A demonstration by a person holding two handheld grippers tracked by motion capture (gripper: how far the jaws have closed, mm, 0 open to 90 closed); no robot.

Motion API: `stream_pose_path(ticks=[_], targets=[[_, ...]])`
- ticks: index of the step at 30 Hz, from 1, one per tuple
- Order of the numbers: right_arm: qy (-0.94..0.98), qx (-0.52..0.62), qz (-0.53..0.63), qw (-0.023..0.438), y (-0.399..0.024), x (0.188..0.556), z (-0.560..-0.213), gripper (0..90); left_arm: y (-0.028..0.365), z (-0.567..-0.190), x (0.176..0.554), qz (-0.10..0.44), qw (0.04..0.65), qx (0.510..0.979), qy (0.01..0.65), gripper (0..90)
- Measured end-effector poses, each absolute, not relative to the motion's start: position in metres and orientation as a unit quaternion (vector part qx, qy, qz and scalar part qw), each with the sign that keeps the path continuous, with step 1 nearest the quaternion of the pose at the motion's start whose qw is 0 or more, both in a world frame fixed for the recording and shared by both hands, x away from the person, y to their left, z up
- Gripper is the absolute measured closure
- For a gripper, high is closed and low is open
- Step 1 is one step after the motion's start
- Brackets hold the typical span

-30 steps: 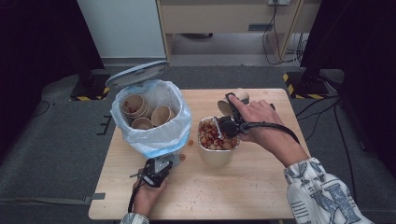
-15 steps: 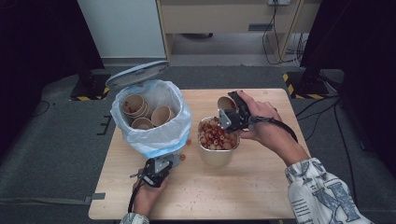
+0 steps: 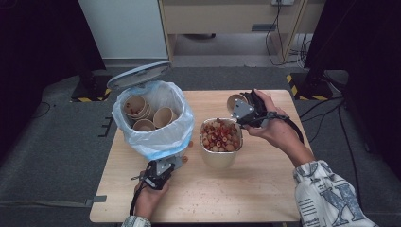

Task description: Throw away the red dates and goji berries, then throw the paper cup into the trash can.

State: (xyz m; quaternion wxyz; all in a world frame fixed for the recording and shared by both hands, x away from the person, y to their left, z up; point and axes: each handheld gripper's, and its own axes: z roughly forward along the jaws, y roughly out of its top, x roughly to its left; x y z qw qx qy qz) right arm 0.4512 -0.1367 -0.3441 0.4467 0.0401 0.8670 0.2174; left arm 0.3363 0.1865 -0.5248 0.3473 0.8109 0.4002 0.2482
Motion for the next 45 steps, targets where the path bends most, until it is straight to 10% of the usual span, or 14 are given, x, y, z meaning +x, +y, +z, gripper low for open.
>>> stream_pose_path(ticks=[45], targets=[[0.858,0.18,0.288,0.386,-0.216,0.453,-0.363,26.4,0.187,-0.525,0.336,0.246,0.348,0.812,0.4,89.9]])
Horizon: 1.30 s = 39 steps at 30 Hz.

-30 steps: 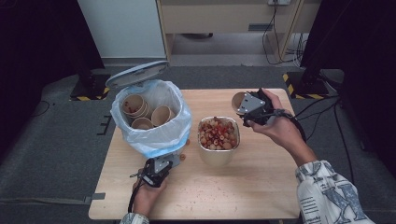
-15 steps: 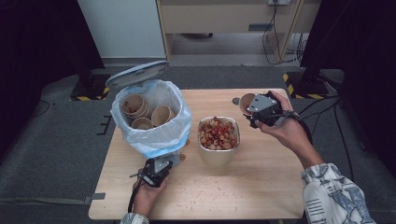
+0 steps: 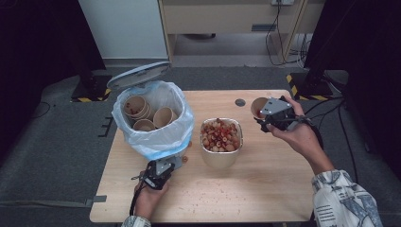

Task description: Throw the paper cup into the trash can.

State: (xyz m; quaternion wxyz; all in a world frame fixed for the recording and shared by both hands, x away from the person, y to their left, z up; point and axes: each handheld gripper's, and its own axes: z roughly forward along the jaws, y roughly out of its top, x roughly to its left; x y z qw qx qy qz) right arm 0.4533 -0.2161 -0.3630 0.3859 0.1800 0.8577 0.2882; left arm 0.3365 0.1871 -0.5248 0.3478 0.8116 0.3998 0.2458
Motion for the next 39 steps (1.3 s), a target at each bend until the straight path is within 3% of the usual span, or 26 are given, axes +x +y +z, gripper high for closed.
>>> stream_pose_path(ticks=[22,39], targets=[[0.849,0.227,0.314,0.361,-0.242,0.453,-0.378,26.3,0.187,-0.525,0.336,0.246,0.348,0.812,0.4,89.9],[0.837,0.274,0.365,0.303,-0.261,0.461,-0.382,26.7,0.187,-0.525,0.336,0.246,0.348,0.812,0.399,89.9]])
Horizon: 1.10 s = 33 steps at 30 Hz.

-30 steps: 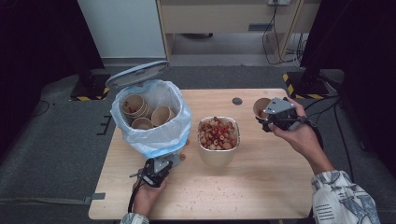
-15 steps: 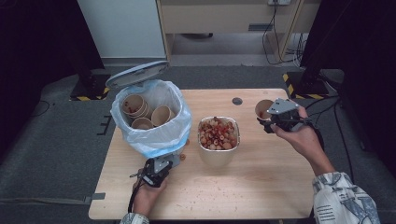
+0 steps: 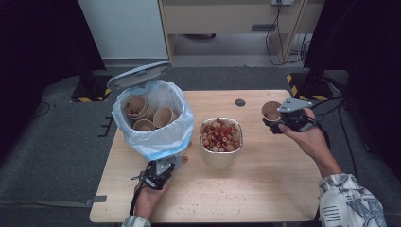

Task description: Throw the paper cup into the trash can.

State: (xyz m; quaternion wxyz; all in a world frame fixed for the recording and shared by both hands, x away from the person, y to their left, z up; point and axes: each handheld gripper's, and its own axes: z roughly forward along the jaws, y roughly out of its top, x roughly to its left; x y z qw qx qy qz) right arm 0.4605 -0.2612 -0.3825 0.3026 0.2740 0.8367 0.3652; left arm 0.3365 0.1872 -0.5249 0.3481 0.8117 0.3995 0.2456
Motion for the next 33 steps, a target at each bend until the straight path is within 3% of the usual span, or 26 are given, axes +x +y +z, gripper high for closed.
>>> stream_pose_path(ticks=[16,33], targets=[[0.826,0.312,0.434,0.177,-0.273,0.469,-0.368,27.3,0.187,-0.525,0.336,0.246,0.348,0.812,0.399,89.9],[0.826,0.308,0.445,0.155,-0.244,0.47,-0.335,27.5,0.187,-0.525,0.336,0.246,0.348,0.812,0.399,89.9]])
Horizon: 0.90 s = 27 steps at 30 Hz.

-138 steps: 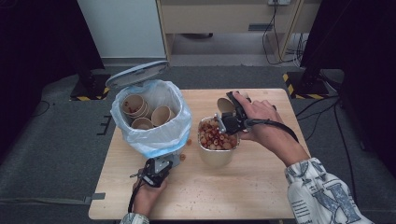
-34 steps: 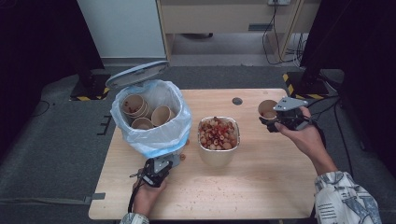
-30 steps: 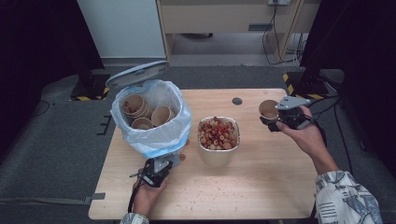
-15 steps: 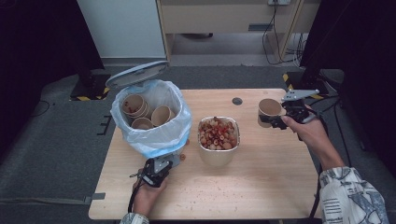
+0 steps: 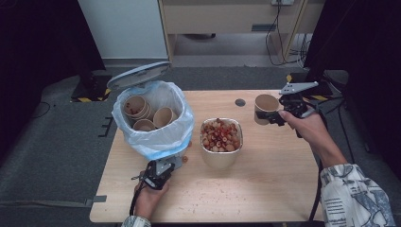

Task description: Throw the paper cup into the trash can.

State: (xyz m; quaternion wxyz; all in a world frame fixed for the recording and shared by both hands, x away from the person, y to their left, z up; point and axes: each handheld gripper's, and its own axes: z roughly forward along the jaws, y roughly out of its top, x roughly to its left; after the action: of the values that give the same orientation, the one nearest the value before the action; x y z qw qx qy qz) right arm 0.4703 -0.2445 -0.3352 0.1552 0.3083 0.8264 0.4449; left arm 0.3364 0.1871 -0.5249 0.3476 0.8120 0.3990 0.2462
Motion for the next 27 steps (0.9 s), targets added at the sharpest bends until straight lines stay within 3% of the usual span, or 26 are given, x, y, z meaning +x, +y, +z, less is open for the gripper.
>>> stream_pose_path(ticks=[27], targets=[[0.836,0.268,0.457,0.145,-0.149,0.48,-0.293,27.5,0.187,-0.525,0.336,0.247,0.349,0.811,0.399,89.9]])
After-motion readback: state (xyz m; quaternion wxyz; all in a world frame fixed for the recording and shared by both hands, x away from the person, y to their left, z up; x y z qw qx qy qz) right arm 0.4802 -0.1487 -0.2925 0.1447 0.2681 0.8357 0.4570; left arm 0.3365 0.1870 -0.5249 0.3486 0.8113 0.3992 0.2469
